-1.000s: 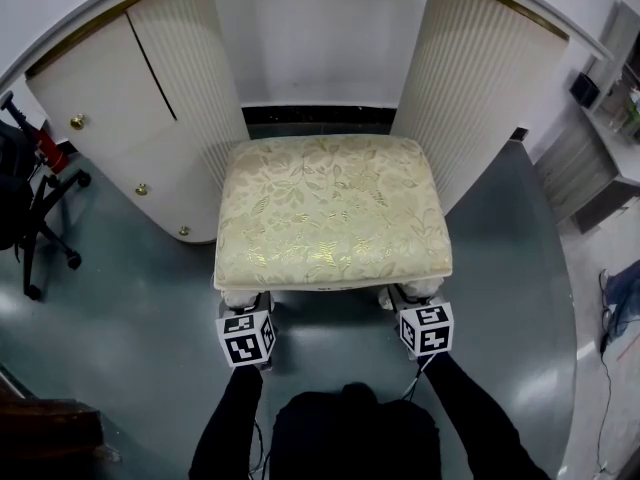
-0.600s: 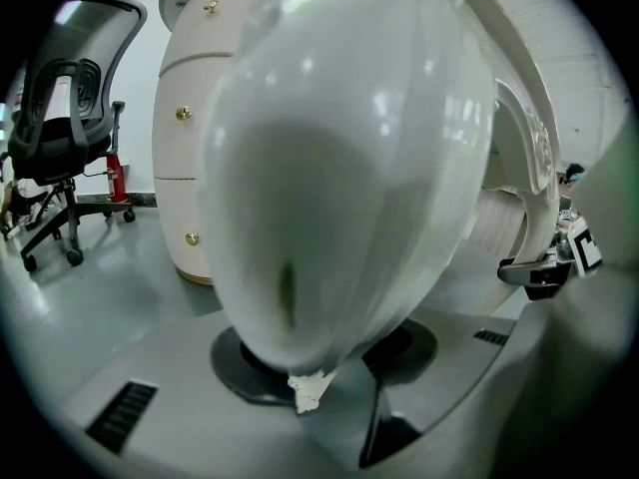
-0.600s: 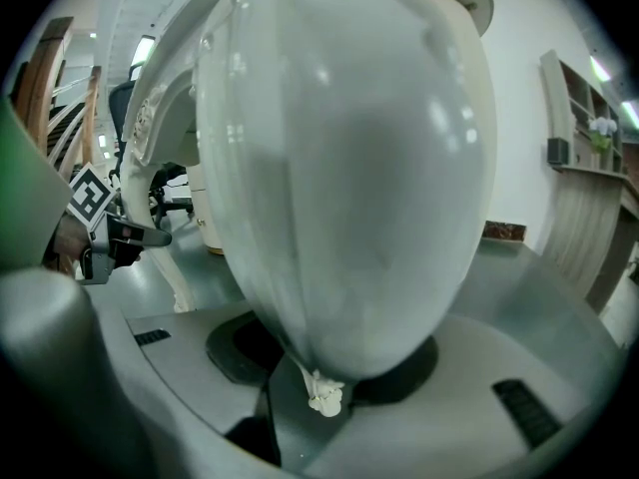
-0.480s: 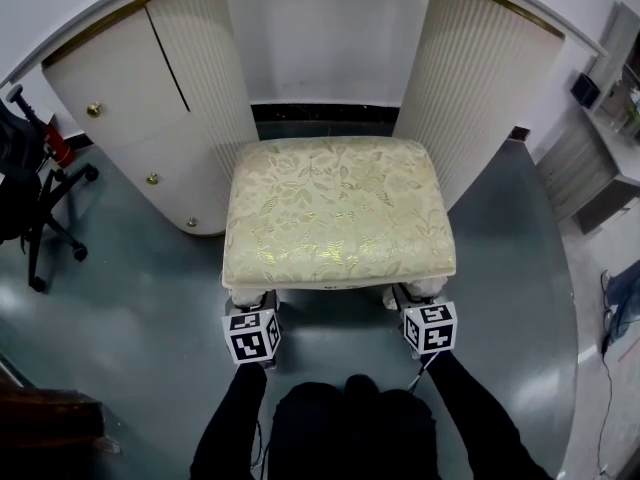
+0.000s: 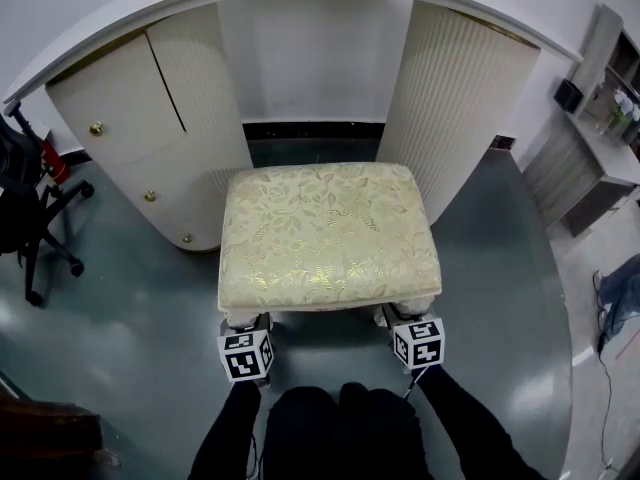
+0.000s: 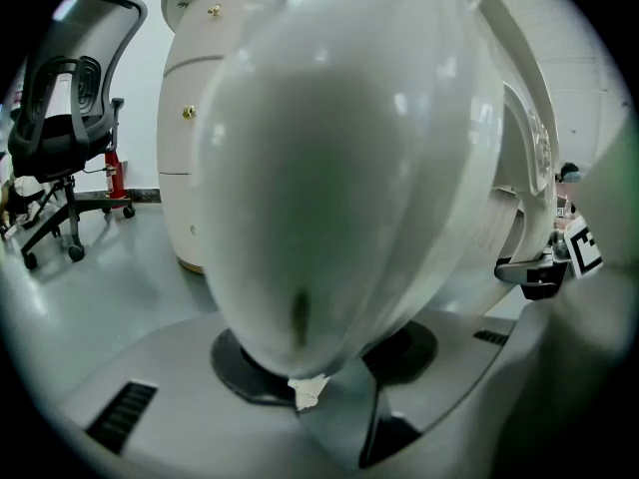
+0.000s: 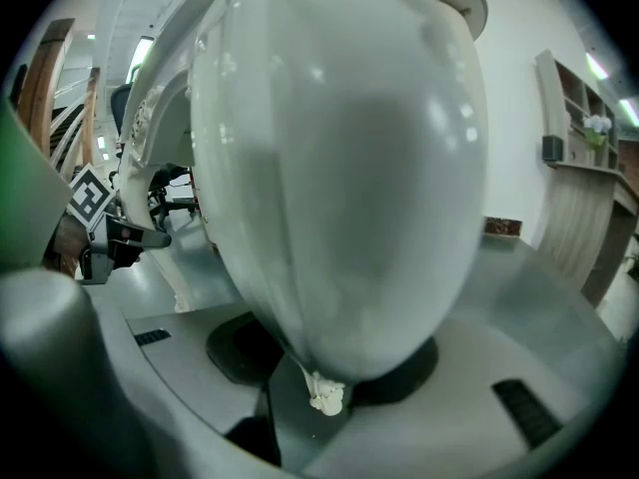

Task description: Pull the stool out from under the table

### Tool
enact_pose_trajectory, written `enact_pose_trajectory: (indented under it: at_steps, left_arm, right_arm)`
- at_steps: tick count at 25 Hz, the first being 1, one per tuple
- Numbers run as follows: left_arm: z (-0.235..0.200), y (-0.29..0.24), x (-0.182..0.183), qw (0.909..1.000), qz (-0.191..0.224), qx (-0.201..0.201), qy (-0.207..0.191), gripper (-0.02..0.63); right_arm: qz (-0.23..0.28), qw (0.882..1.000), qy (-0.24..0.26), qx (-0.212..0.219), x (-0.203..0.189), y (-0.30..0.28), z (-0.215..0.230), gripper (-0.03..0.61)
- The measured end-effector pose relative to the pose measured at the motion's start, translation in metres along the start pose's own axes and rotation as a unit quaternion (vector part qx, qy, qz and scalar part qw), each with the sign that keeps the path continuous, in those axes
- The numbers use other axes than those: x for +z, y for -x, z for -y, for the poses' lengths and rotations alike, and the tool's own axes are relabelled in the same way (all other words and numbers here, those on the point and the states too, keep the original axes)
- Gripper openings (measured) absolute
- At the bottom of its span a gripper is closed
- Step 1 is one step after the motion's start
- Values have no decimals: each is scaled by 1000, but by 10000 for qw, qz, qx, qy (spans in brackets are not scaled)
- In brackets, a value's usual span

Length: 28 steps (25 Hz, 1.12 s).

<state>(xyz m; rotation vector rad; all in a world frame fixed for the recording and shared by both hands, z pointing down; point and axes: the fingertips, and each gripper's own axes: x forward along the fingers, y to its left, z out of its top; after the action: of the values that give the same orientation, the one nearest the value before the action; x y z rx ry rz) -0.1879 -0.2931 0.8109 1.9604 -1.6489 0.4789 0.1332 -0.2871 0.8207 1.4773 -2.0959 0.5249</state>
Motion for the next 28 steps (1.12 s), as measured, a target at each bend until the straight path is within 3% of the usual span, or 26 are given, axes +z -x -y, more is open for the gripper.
enact_pose_trajectory:
  at_steps: [14,28]
  left_arm:
    - [3,6,0,9999,-71,48,61,172]
    - [2,2,-3,9995,83,288,52,172]
  right_arm:
    - [-50,10000,-2,32,4,6,1,172]
    - [-73,9992,-350,-201,-3,4,5,172]
